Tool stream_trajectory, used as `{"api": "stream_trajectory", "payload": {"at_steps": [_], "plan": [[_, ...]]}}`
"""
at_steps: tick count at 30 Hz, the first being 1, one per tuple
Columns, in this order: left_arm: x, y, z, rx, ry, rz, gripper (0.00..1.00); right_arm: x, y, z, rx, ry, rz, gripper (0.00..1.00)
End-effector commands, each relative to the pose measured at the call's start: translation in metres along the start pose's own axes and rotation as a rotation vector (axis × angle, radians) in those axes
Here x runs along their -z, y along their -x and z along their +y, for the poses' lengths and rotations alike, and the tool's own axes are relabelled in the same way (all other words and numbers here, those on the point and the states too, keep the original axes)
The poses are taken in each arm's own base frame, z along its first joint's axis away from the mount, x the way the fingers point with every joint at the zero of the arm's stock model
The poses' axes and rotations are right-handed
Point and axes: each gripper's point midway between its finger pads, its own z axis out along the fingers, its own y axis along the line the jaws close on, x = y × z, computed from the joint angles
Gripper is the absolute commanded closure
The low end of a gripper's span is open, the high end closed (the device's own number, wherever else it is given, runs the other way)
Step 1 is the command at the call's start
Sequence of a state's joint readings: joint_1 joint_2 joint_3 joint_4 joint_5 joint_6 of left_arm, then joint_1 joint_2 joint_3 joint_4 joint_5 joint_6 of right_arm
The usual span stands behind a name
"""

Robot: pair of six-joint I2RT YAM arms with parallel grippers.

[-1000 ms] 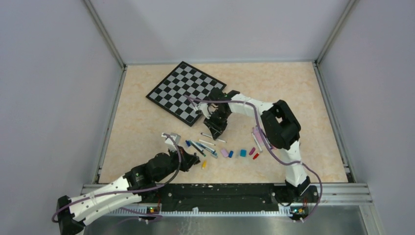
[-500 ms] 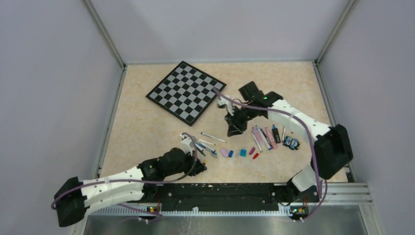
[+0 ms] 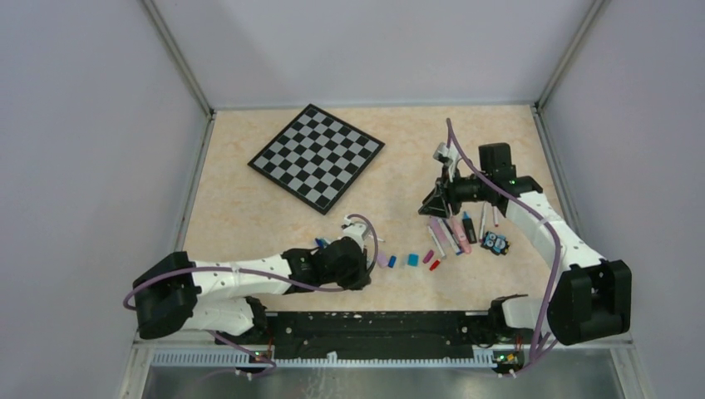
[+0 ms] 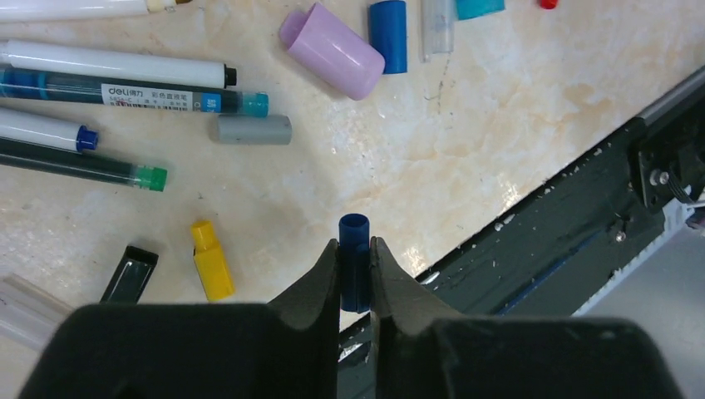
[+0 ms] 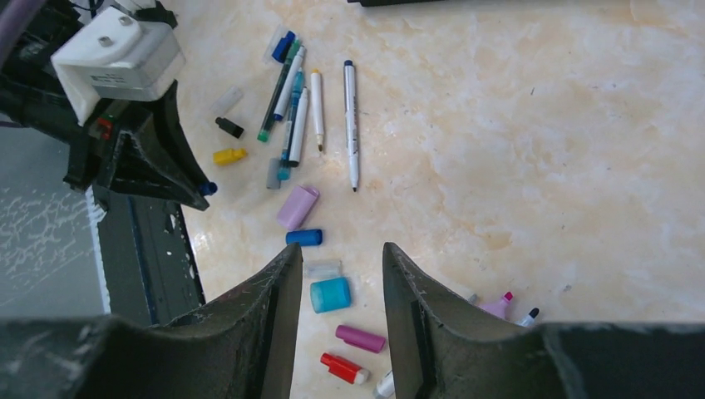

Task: Open the pen caps
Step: Place the pen cap at the center of the board.

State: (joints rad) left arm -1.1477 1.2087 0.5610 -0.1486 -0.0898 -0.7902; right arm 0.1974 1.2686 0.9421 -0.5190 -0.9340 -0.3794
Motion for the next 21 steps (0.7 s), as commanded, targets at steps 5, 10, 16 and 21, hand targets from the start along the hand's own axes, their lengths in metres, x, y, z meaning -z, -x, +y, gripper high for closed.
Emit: {"api": "stream_trajectory", "payload": {"at_steps": [5,10,16,21], "plan": [[-0.01,0.002,0.011,-0.029,0.123,0.04,0.75,0.008,0.019,0.009,0.053,0.028,-0.084,0.61],[-0.01,0.013,0.012,-0.058,0.177,0.036,0.6,0.012,0.02,0.008,0.05,0.022,-0.096,0.61],[0.023,0.063,-0.011,-0.135,0.131,-0.12,0.47,0.028,0.024,0.005,0.093,-0.029,-0.117,0.6],[0.07,0.116,-0.026,-0.172,0.019,-0.397,0.04,0.068,0.037,-0.005,0.203,-0.216,-0.206,0.5]]}}
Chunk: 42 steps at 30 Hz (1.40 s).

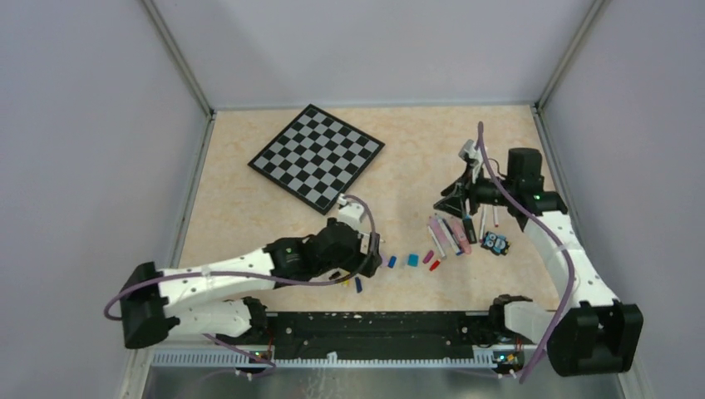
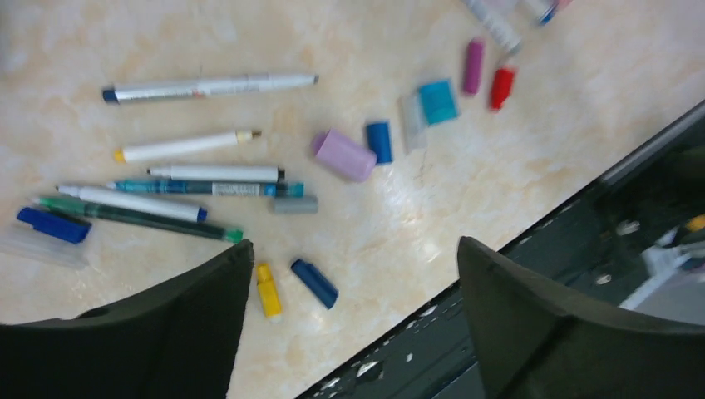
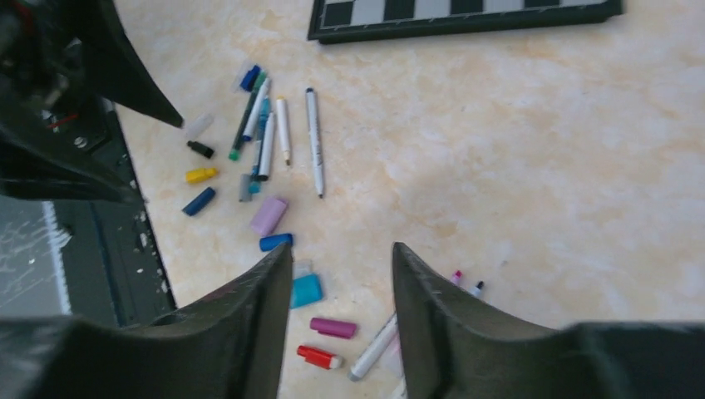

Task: Open the pen caps
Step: Place the pen cap at the center of the board, then reset both arms

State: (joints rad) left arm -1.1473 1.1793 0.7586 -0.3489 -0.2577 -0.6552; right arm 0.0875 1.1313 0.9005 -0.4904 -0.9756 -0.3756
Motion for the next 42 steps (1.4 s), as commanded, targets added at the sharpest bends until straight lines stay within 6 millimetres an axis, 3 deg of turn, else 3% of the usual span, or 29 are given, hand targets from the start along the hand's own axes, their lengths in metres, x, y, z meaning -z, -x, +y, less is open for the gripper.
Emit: {"api": "stream_trajectory", "payload": {"at_steps": [1,4,8,12,14,19,23,27,31,42], "plan": [[0.045,0.077,-0.013,-0.04,-0.137,-0.317,0.02,0.041,0.027,-0.013,0.154,-0.191,-0.117,0.42],[0.071,0.121,-0.005,-0.053,-0.187,-0.418,0.02,0.064,0.033,-0.03,0.111,-0.329,-0.131,0.22],[0.087,0.164,0.03,-0.041,-0.132,-0.458,0.02,0.081,0.053,-0.022,0.036,-0.318,-0.167,0.15],[0.091,0.184,0.044,-0.006,-0.149,-0.461,0.01,0.098,0.085,0.001,0.024,-0.31,-0.2,0.14],[0.093,0.189,0.041,0.009,-0.197,-0.471,0.01,0.105,0.096,0.009,0.012,-0.338,-0.233,0.12],[0.099,0.199,0.042,-0.005,-0.241,-0.493,0.02,0.11,0.095,0.033,0.09,-0.263,-0.182,0.11],[0.107,0.21,0.043,-0.046,-0.253,-0.507,0.01,0.121,0.102,0.026,0.05,-0.295,-0.173,0.11],[0.112,0.217,0.041,-0.109,-0.269,-0.542,0.01,0.133,0.11,0.013,-0.077,-0.278,-0.27,0.1],[0.108,0.217,0.047,-0.119,-0.263,-0.578,0.01,0.14,0.112,0.001,-0.194,-0.267,-0.337,0.1],[0.089,0.214,0.058,-0.108,-0.284,-0.558,0.01,0.151,0.106,-0.016,-0.309,-0.297,-0.394,0.09]]}}
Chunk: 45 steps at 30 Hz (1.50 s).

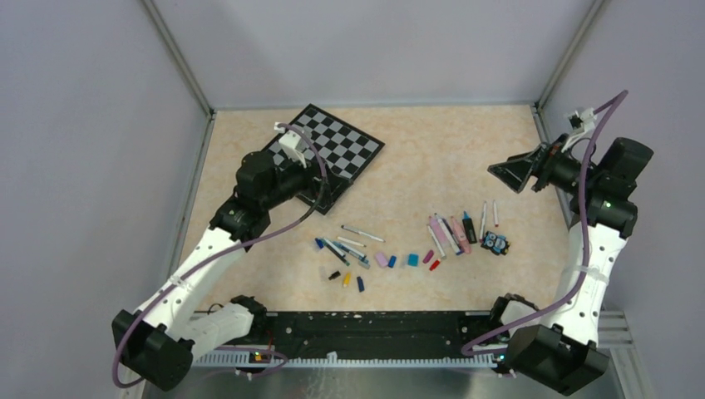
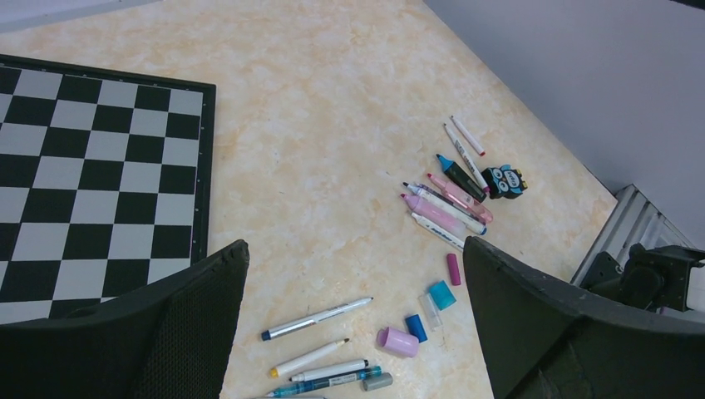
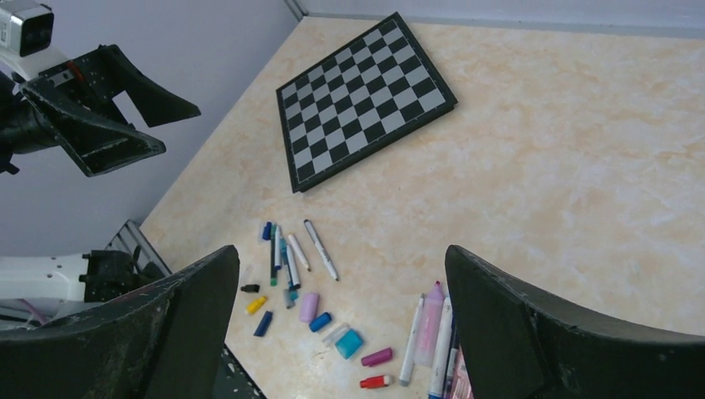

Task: Open the pen caps
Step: Reset both arms

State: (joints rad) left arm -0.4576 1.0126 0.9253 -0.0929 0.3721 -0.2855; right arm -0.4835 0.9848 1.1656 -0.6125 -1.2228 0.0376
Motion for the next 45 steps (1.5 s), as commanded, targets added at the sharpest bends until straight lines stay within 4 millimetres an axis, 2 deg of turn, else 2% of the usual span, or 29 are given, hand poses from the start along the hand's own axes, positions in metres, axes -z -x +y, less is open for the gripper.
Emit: {"api": "stream_trajectory", "payload": {"at_steps": [1,11,19,25,29,35,40,45], "plan": [[-0.003,0.005,-0.001,-0.019,-0.044,-0.038,0.01,0.003,0.007,0.0,-0.024,-0.001,-0.035,0.09],[-0.004,-0.006,0.012,0.127,-0.073,-0.016,0.01,0.005,0.01,-0.015,-0.052,-0.105,-0.057,0.09],[0.009,0.01,0.02,0.26,-0.05,-0.029,0.01,0.007,0.015,-0.019,-0.038,-0.143,-0.07,0.08],[0.018,0.013,0.038,0.376,0.103,0.008,0.01,0.01,0.017,-0.028,-0.043,-0.222,-0.09,0.08],[0.033,0.032,0.054,0.392,0.272,-0.021,0.01,0.011,0.017,-0.033,-0.049,-0.255,-0.104,0.08],[0.073,0.06,0.074,0.279,0.499,-0.081,0.01,0.014,0.017,-0.035,0.002,-0.27,-0.089,0.07],[0.104,0.074,0.077,0.184,0.604,-0.1,0.01,0.018,0.022,-0.039,-0.038,-0.333,-0.108,0.07],[0.124,0.083,0.072,0.115,0.628,-0.136,0.01,0.022,0.024,-0.036,-0.04,-0.368,-0.13,0.07]]}}
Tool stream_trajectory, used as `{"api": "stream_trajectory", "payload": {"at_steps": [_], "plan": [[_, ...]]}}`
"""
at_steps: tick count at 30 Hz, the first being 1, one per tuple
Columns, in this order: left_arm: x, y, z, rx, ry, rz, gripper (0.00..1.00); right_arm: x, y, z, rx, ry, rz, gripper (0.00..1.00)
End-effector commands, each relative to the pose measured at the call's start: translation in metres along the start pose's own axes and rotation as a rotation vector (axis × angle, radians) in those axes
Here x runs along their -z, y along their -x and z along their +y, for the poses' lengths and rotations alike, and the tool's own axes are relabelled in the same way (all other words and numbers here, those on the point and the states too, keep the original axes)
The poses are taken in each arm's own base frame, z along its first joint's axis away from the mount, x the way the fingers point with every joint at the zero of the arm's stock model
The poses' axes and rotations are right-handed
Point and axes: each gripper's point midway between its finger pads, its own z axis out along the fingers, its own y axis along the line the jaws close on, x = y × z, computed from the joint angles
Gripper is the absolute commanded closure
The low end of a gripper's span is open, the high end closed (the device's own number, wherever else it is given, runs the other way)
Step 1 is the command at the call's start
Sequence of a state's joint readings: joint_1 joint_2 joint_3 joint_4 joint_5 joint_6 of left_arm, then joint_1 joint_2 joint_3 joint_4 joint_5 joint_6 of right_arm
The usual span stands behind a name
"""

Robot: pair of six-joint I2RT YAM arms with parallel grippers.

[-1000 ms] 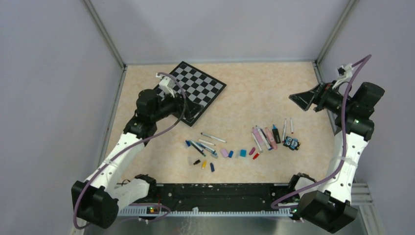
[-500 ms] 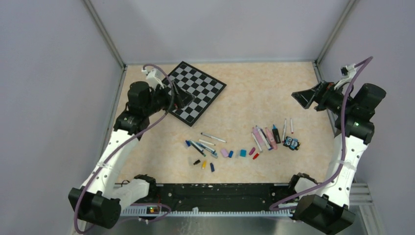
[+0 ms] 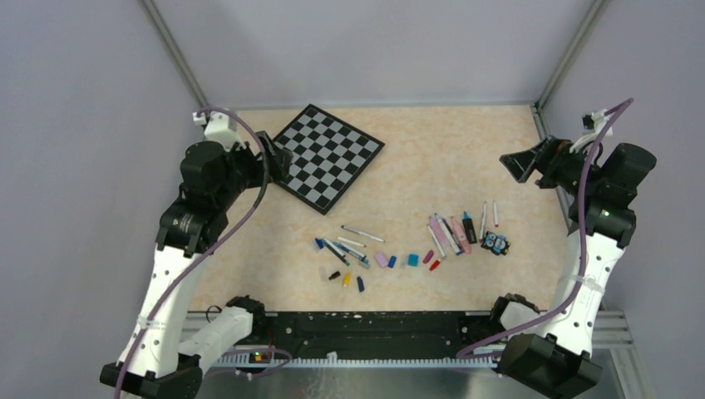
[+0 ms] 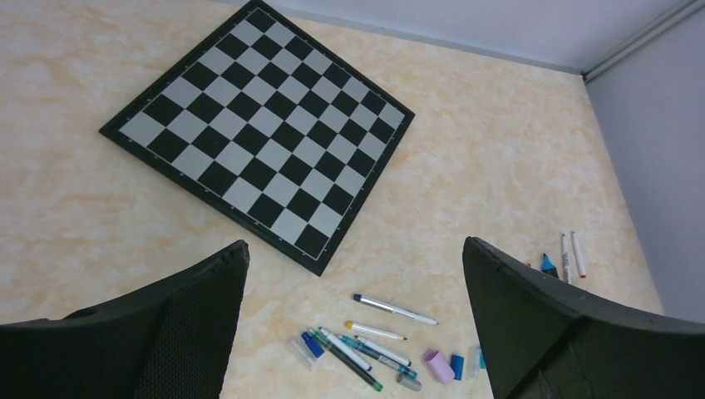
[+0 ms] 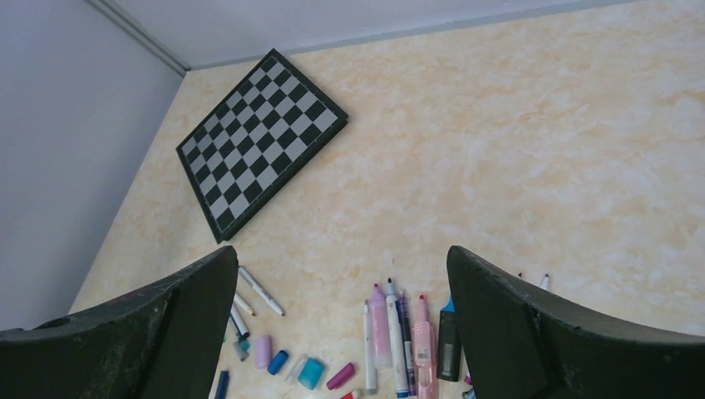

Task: Open the pen caps
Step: Reset both arms

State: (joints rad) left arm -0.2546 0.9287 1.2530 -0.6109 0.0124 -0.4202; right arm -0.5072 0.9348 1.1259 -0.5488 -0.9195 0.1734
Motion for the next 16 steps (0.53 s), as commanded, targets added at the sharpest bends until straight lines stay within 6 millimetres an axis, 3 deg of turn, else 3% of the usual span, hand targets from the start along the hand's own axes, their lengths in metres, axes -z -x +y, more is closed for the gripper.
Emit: {"api": "stream_trajectory", "payload": {"at_steps": [1,16], "plan": [[0.021,0.017,0.012,-0.081,0.059,-0.066,0.01,0.013,0.019,0.008,0.023,-0.056,-0.065,0.07],[0.03,0.004,0.01,-0.152,0.002,-0.067,0.01,0.021,0.012,0.012,0.078,-0.078,-0.075,0.07]]}}
